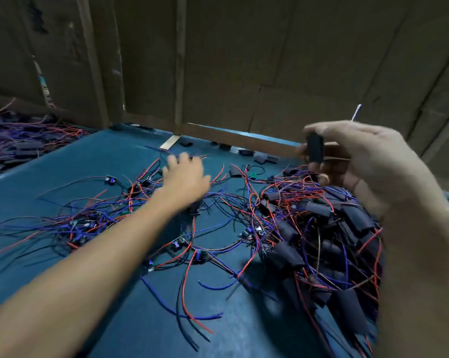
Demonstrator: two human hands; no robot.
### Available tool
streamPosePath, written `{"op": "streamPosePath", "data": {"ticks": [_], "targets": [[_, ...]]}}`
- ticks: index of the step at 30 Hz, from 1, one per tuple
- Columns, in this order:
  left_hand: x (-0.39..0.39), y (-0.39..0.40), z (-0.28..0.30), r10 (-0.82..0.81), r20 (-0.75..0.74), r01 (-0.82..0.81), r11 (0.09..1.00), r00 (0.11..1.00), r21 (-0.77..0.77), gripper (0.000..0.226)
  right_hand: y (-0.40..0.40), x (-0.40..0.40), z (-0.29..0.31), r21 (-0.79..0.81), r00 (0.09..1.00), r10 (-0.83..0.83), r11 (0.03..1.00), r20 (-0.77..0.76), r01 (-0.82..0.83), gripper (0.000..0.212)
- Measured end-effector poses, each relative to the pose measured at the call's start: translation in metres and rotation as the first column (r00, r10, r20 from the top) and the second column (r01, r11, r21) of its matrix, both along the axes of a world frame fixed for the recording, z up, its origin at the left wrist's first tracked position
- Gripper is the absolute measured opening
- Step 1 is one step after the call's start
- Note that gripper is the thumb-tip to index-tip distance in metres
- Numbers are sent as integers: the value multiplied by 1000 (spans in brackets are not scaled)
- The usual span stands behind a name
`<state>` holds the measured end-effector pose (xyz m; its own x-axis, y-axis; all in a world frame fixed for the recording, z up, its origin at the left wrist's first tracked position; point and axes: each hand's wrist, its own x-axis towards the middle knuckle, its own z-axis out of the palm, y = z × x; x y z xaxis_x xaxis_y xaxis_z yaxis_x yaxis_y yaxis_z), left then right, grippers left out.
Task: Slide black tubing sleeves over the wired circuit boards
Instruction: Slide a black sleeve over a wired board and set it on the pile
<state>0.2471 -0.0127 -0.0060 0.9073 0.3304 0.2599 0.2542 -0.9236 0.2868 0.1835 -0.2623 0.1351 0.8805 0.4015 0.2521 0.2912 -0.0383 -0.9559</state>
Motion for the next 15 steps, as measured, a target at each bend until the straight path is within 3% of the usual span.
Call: {"op": "streamPosePath", "data": {"ticks": [1, 2, 7, 11, 13, 15], "targets": [[-1, 12, -5, 22, -150, -16, 999, 988, 40, 43, -13, 10, -8, -38, 991, -135, 990, -26, 134, 15], [-2, 22, -10, 1, -233, 14, 998, 973, 63, 42, -18, 15, -11, -75, 985, -170, 983, -6, 169, 13], [-1, 19, -5, -84, -220, 105, 991, 972, 82, 18, -39, 22, -9, -171, 981, -180, 967, 75, 191, 20], [-6, 19, 4, -70, -217, 102, 985, 974, 139, 23, -60, 25, -7, -241, 946, -267, 921, 184, 307, 20], [-12, 18, 11, -61, -174, 89, 984, 983, 156, 17, -65, 31, -10, -404, 938, -269, 850, 218, 338, 23], [-19, 19, 20, -59, -65, 65, 993, 996, 99, 24, -60, 31, -14, -584, 971, -192, 776, 144, 240, 30]]}}
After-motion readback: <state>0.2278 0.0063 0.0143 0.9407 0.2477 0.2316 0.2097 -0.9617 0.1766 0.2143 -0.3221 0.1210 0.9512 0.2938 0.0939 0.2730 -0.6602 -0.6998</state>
